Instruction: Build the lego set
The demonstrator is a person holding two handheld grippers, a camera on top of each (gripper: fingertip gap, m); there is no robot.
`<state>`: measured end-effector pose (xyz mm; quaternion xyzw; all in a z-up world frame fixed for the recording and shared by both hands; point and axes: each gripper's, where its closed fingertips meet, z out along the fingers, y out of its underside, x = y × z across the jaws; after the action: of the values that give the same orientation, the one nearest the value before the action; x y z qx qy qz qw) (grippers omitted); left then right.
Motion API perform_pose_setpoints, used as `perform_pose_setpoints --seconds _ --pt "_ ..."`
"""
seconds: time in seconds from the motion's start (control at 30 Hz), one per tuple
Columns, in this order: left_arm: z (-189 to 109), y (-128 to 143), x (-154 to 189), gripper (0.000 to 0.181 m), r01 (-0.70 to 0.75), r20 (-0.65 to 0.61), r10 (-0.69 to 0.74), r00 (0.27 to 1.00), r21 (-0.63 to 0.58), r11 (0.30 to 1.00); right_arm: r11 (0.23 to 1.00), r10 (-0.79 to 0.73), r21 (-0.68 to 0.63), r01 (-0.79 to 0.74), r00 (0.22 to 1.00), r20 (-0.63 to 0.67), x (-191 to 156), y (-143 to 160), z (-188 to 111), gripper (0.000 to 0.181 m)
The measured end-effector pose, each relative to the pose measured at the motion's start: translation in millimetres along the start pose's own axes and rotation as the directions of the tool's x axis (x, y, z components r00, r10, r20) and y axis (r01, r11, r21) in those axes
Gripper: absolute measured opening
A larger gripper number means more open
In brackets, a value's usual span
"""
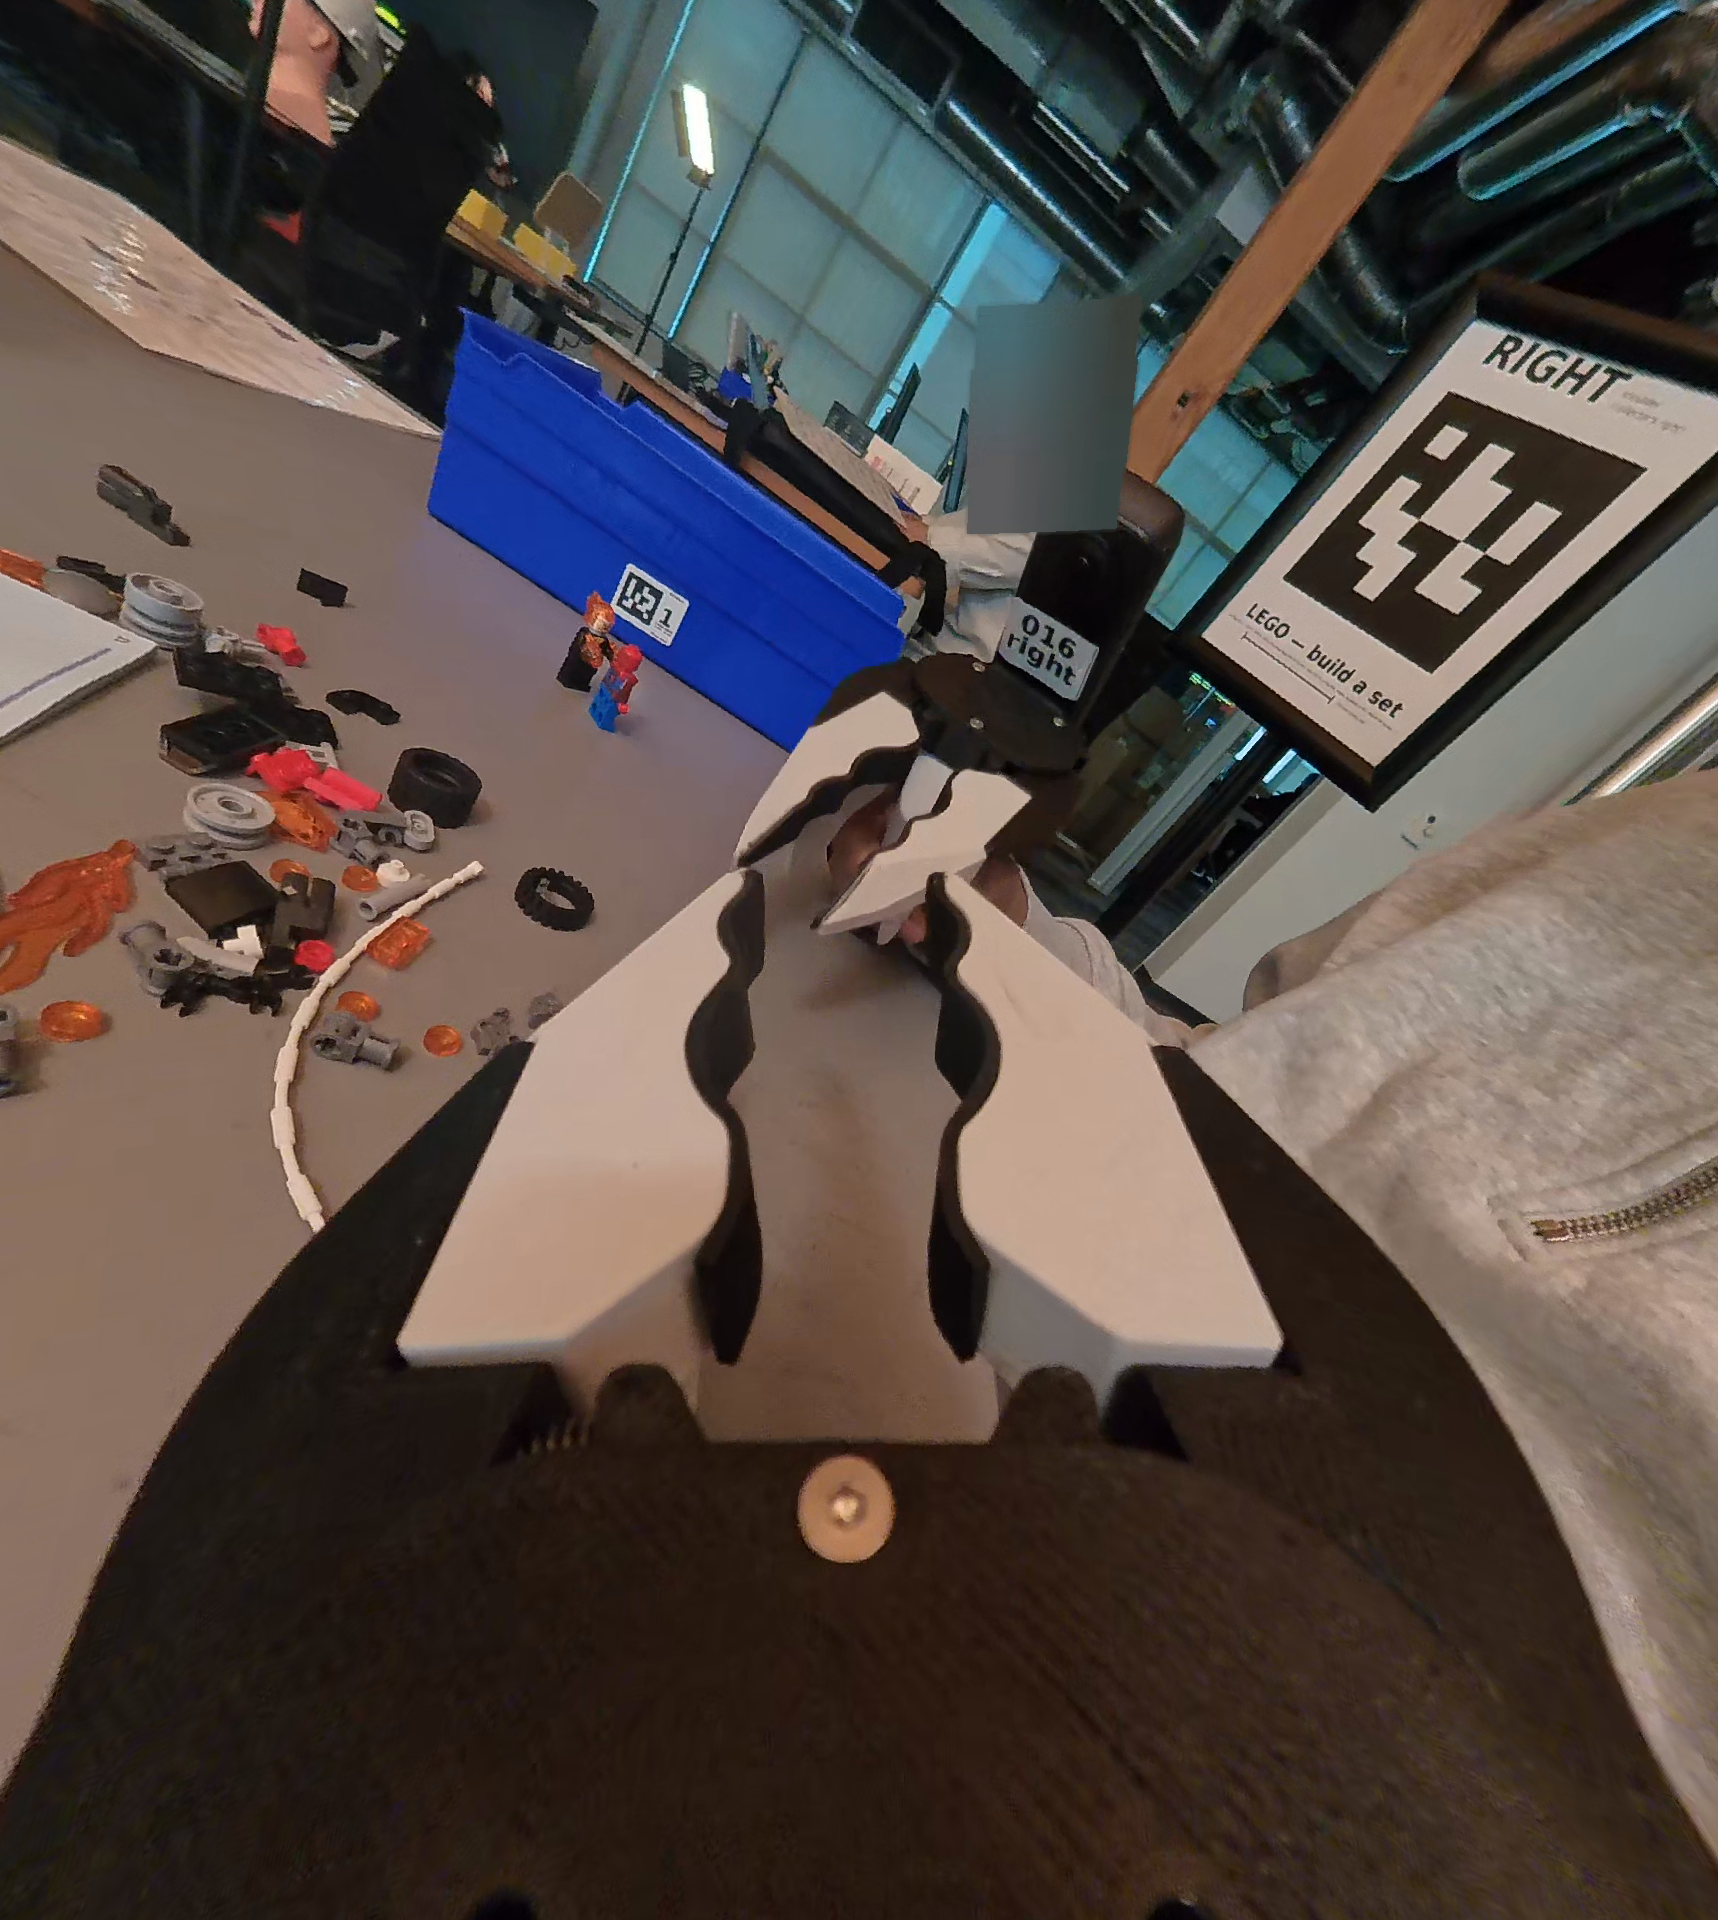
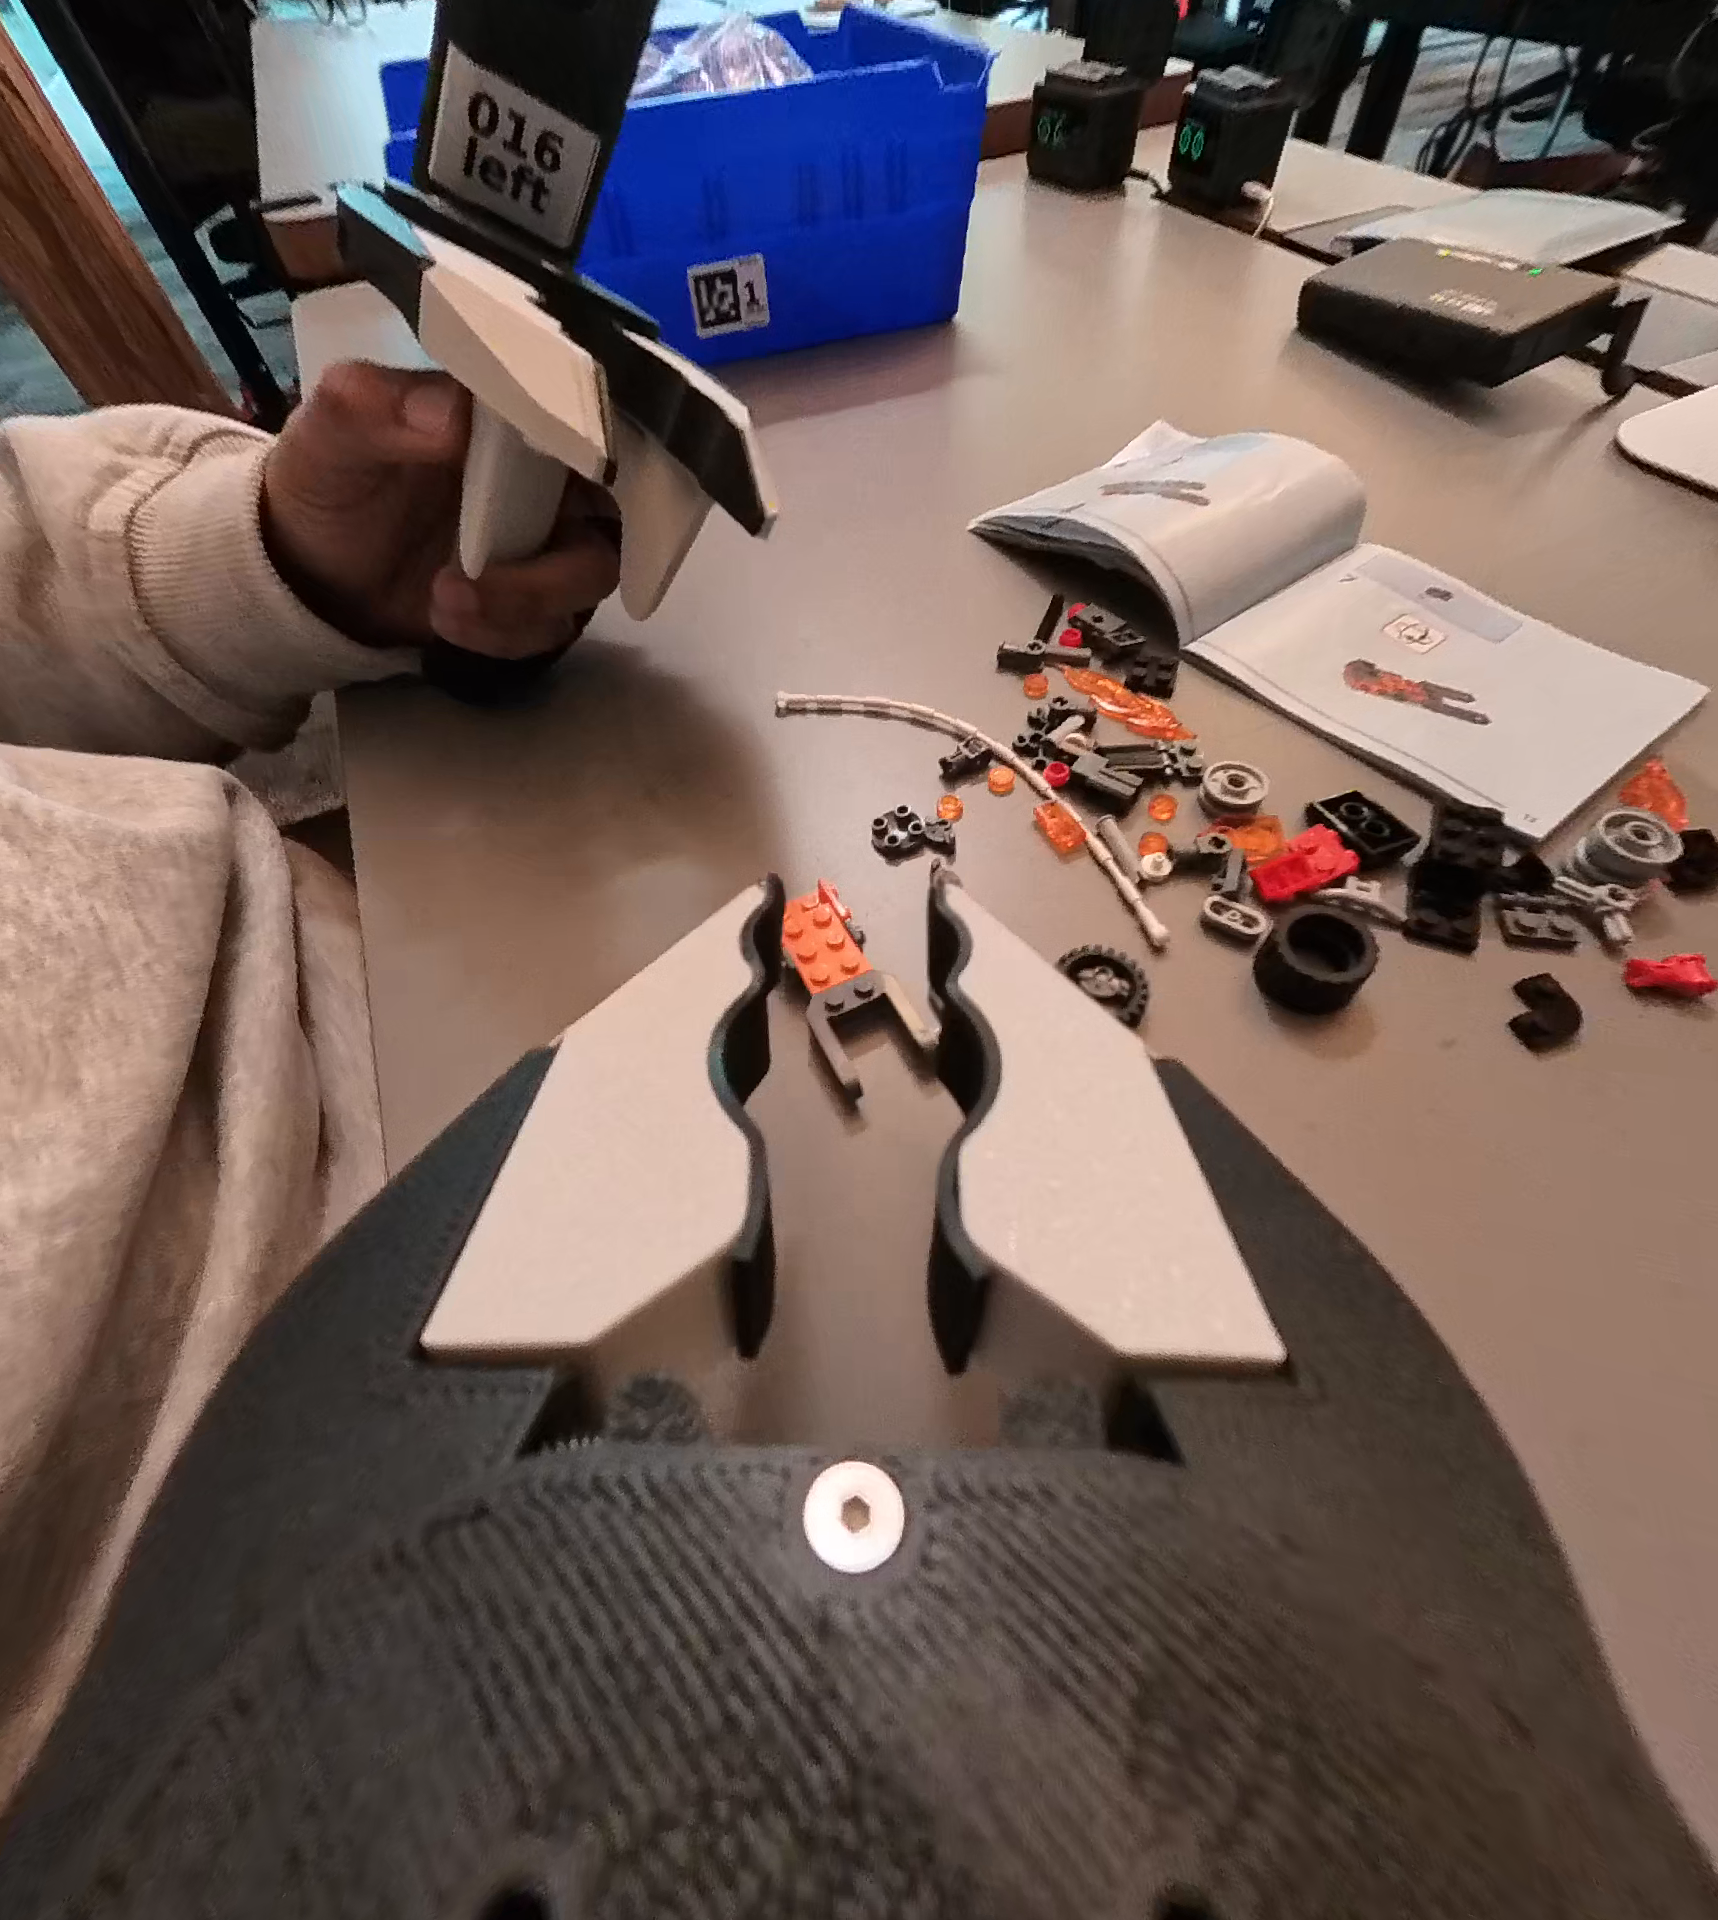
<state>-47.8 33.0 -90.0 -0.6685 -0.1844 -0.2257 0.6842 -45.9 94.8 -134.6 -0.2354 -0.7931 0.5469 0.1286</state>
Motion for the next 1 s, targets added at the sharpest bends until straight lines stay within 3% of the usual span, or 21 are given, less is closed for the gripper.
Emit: perform_pose_setpoints --seconds 0.5,1.0 --pt "-1.9 -0.4 -0.8 0.023 -0.06 0.045 0.06 0.997 0.002 0.998 0.993 0.055 0.111 -0.048 0.997 -0.061 14.5 -13.3 -12.0 0.026" --pt "1.6 2.0 -3.3 0.022 -0.061 0.05 0.062 0.997 -0.017 0.998 0.996 0.062 0.067 -0.056 0.994 -0.09 20.9 -8.2 -6.5 0.027"
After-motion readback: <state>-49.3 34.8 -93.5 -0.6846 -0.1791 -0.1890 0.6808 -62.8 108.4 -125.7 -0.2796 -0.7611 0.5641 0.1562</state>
